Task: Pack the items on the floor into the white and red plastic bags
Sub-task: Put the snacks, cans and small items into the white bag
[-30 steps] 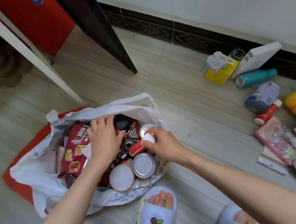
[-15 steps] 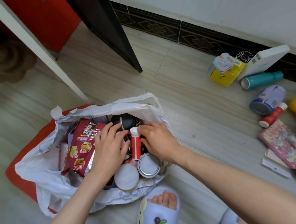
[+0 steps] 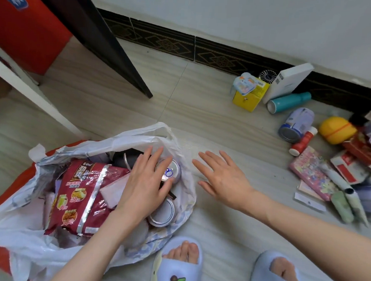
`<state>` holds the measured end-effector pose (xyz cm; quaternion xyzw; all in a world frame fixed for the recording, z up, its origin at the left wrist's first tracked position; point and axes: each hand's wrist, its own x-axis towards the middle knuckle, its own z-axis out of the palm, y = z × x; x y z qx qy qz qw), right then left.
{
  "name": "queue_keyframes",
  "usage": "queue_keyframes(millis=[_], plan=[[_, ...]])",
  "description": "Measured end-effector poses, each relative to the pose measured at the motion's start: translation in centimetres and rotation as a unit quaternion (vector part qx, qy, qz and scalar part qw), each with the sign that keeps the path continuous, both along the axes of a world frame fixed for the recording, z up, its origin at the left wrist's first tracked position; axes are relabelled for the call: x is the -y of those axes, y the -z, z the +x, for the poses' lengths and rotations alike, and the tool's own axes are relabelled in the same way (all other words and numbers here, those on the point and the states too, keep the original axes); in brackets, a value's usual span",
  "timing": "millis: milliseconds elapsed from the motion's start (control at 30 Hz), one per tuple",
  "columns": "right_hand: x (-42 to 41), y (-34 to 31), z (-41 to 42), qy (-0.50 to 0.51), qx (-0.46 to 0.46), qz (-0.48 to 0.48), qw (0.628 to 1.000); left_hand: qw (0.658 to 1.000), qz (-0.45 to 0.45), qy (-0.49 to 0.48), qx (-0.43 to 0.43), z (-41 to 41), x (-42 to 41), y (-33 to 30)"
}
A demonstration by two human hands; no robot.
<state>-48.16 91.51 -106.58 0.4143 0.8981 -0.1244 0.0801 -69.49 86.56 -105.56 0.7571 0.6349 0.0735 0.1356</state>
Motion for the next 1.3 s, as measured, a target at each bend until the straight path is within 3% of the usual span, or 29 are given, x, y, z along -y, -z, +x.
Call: queue_keyframes(millis=[167,367,567,700,1000,1167,1300], plan=[[0.7,0.3,7.7,0.138,0.010,0.013,0.990,0.996,-0.009,0.092,0.010,6.6,-2.0,1.1],[-2.3,1.2,15.5,0.342,-0.029,0.018,0.939,0.989,-0.007,0.148,-0.016,12.8,-8.3,3.4],[-8.6,0.9,17.5,0.424,-0.083,0.045,0.901,0.995,0.020,0.099,0.004,15.7,-16.8,4.4],[-12.0,2.2,18.0,0.526,-0.111,0.023,0.843,0.996,0.066,0.052,0.022,16.8,-21.6,4.5],[-14.9,5.5,17.1,0.622,-0.134,-0.017,0.772,0.983,0.076,0.047,0.161,17.2,-26.4,6.4],[-15.6,5.9,16.2,0.643,-0.139,-0.046,0.751,0.976,0.082,0.038,0.196,17.0,-26.2,6.1],[-15.1,5.7,16.4,0.673,-0.196,-0.058,0.711,0.975,0.064,0.035,0.209,16.2,-24.6,5.5]])
